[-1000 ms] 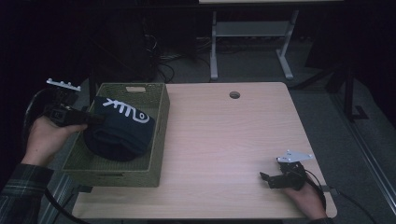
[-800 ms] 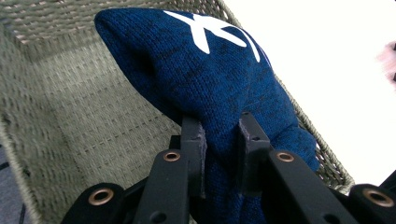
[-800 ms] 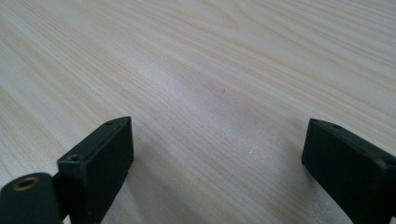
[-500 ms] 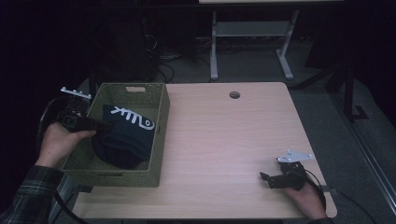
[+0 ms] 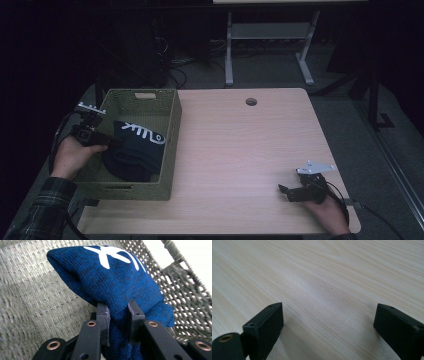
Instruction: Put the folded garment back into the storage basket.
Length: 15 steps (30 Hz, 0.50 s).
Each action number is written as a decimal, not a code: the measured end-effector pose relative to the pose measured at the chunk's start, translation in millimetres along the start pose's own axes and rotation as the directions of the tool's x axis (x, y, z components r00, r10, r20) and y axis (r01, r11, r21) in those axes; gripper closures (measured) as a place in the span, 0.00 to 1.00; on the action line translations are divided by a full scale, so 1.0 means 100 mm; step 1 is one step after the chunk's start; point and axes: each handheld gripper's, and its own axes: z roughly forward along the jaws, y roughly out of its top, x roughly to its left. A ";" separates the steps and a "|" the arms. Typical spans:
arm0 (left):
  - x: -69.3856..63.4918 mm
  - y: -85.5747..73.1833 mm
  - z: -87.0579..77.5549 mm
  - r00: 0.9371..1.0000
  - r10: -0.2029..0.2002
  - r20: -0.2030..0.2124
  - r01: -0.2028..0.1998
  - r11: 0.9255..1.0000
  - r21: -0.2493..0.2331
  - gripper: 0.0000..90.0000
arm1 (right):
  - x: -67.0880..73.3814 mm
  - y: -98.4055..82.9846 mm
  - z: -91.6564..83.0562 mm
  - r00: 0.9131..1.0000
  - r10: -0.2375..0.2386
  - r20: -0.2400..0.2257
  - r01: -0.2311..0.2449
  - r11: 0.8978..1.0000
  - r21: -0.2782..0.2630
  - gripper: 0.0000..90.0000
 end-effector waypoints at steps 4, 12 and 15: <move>0.03 -0.01 0.07 1.000 0.007 -0.029 -0.007 1.000 0.023 0.84 | 0.00 0.00 0.00 1.000 0.000 0.000 0.000 1.000 0.000 0.10; 0.15 -0.06 0.18 0.996 -0.004 -0.091 0.009 0.998 0.063 0.83 | 0.00 0.00 0.00 1.000 0.000 0.000 0.000 1.000 -0.001 0.10; 0.19 -0.08 0.23 0.993 -0.008 -0.115 0.017 0.997 0.078 0.82 | 0.00 0.00 0.00 1.000 0.000 0.000 0.000 1.000 0.000 0.10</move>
